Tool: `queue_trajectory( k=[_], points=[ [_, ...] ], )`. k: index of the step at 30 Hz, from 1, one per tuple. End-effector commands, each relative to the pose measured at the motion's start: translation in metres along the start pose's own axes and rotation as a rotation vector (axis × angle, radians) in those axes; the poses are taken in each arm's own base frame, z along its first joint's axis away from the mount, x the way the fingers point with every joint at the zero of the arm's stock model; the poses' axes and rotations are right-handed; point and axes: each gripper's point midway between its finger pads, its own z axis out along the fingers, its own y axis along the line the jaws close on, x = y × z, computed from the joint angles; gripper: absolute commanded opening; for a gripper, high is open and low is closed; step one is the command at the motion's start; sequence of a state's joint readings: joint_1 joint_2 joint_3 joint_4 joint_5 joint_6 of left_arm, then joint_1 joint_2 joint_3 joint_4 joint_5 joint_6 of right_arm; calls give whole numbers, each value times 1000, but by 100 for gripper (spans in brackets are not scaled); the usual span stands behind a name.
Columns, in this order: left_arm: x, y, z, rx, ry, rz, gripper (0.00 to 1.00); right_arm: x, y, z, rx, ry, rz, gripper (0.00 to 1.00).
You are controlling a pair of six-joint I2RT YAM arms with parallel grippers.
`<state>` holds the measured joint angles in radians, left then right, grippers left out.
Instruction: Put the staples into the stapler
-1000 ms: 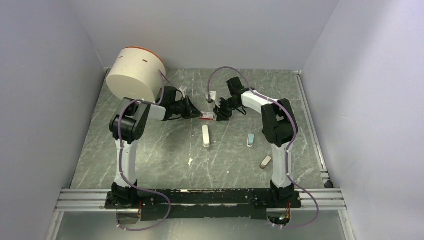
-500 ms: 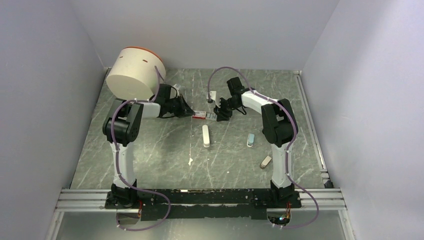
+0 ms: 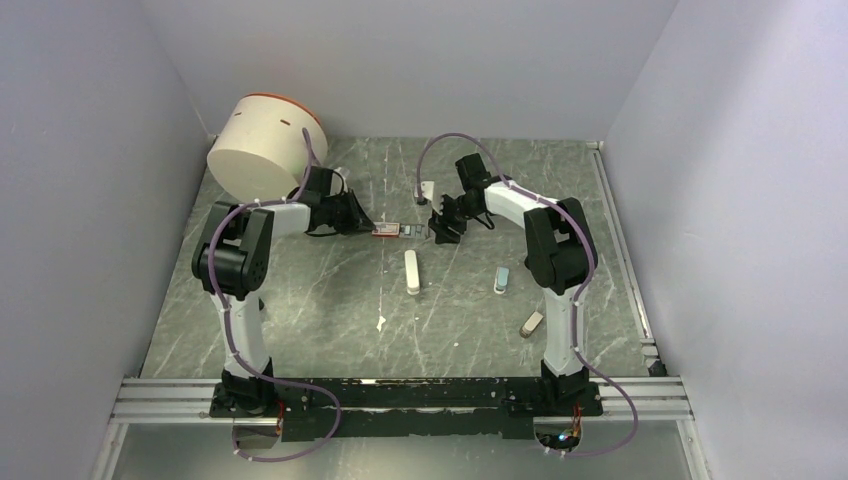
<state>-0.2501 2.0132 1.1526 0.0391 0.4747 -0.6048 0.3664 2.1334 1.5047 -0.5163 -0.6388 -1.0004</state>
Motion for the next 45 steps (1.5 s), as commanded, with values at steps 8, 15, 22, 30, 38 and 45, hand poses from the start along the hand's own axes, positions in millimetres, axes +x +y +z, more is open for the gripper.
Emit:
queue_trajectory(
  k=[8,15,22,30,38,45],
  points=[
    [-10,-1,-10,11,-22,18,24,-36,-11,-16,55,-110,115,67],
    [-10,-7,-14,-2,-50,29,35,-85,-36,-45,239,-235,403,67],
    [-15,-12,-16,-52,-94,73,36,-67,-50,-47,656,-155,1006,67],
    [-9,-18,-10,-62,-72,116,38,-44,-12,-15,774,16,1162,70],
    [-6,-11,-5,-125,-71,126,39,-36,-3,-6,838,83,1159,52],
    [-4,-13,0,-105,-51,124,37,-33,-4,-1,836,108,1147,38]
  ],
)
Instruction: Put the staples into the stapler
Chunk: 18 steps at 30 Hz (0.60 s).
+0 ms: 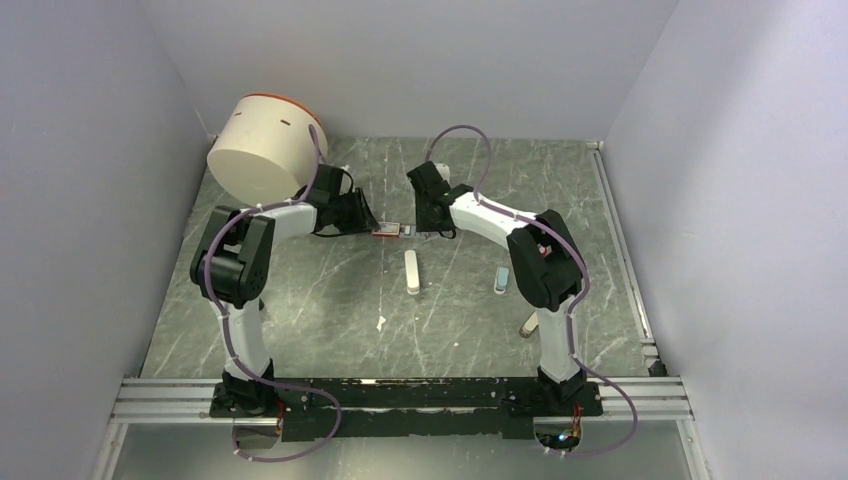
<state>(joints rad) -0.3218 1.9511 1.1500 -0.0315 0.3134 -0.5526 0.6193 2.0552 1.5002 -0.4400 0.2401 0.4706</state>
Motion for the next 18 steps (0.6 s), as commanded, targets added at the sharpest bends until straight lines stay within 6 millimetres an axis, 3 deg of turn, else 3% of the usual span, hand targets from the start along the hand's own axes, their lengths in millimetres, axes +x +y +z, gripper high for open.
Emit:
queue_trajectory(
  k=[1,4,8,10,18],
  points=[
    [-11,-5,5,8,-15,27,36,-6,-2,4,37,-12,6,37],
    [-10,-7,6,16,-4,28,35,-3,0,7,22,3,-10,36],
    [-7,-6,8,22,1,22,38,1,4,11,6,22,-26,46],
    [-6,-7,9,29,7,23,39,2,2,13,15,28,-27,46],
    [-7,-6,10,26,7,24,29,1,-7,7,59,13,-16,29]
  ],
)
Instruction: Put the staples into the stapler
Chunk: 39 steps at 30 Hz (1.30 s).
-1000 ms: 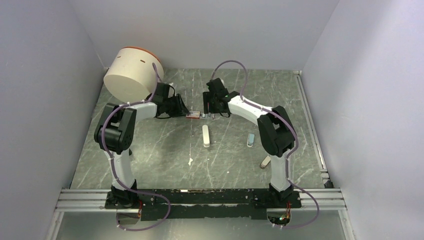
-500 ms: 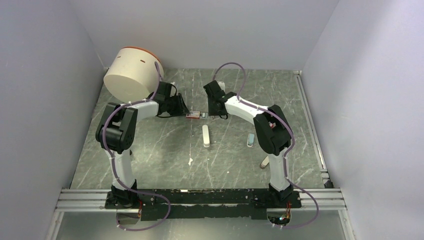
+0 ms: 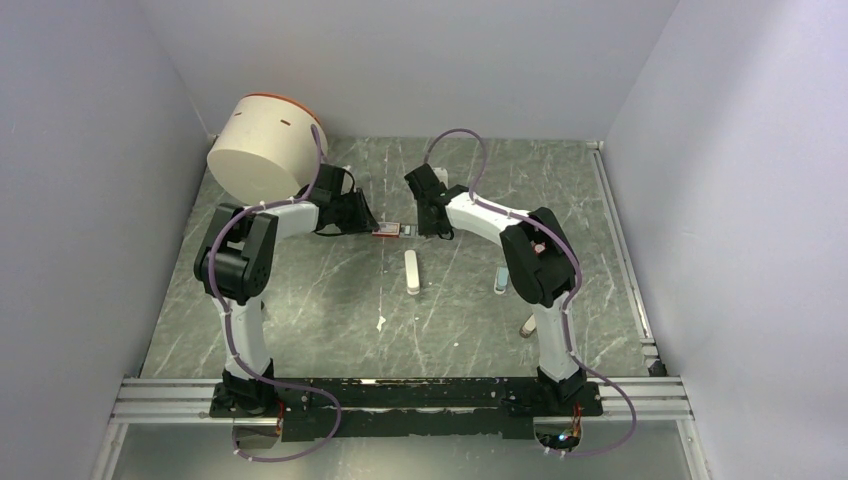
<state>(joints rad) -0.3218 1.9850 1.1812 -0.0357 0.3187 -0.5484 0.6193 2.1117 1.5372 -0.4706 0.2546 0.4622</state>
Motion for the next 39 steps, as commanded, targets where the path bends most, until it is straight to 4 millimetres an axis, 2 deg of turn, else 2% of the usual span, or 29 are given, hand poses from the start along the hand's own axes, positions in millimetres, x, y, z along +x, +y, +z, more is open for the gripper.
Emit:
queue_trajectory(
  k=[1,4,11,15,23,25,27,31,34,39],
  points=[
    [-5,-7,3,28,0,22,27,-8,-4,-7,27,-24,5,29],
    [-4,-9,6,43,8,20,22,-7,-5,-6,28,-20,4,24],
    [-5,-5,5,24,14,52,7,-6,-9,-4,36,-18,21,6],
    [-11,-4,3,41,55,156,5,-2,-19,-6,37,-16,43,3],
    [-11,11,4,3,61,146,7,12,-39,-9,60,-17,104,3],
    [-15,14,1,-17,50,143,13,15,-44,-12,63,-21,131,5],
    [-19,17,-2,-44,34,139,24,16,-48,-15,65,-23,155,10],
    [-28,17,-11,-82,-2,131,41,17,-52,-23,45,-16,187,28],
    [-33,3,-22,-54,-28,131,52,7,-51,-38,11,-41,206,38],
    [-33,-33,-46,-13,-63,174,61,-12,-51,-78,-51,-115,186,56]
  ],
)
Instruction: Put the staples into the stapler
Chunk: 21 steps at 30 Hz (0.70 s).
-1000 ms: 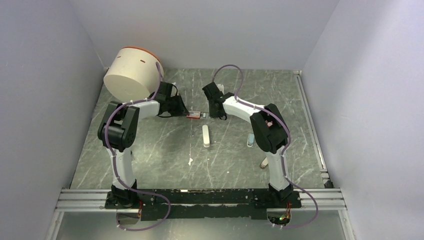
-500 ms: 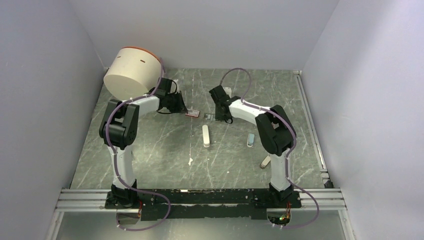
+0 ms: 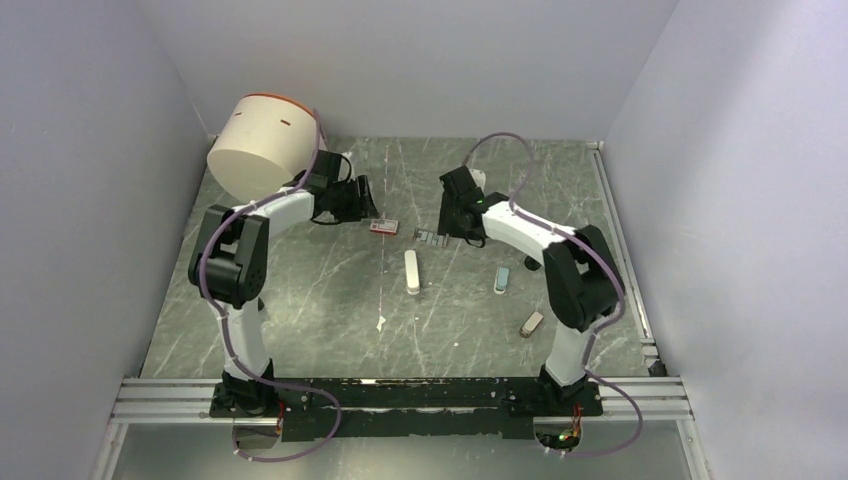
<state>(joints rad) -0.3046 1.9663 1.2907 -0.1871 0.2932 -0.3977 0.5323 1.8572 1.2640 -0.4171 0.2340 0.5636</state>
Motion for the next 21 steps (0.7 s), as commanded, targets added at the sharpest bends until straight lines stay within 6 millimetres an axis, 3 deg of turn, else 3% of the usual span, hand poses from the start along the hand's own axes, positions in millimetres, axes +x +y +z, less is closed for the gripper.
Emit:
queue_trajectory(
  k=[1,4,10,15,18,21],
  points=[
    [-12,-37,-37,30,-77,50,62,-25,7,-43,-84,-87,-1,57],
    [-12,-56,-61,45,-122,61,67,-20,5,-61,-125,-92,-34,60],
    [0,-86,-126,89,-230,69,72,14,17,-96,-204,-95,-103,70],
    [17,-79,-171,75,-307,27,80,54,31,-118,-277,-78,-66,71],
    [29,-69,-186,45,-325,-13,79,73,48,-127,-321,-89,-73,72],
    [44,-63,-192,56,-336,-52,78,92,58,-121,-290,-66,-95,72]
  ],
)
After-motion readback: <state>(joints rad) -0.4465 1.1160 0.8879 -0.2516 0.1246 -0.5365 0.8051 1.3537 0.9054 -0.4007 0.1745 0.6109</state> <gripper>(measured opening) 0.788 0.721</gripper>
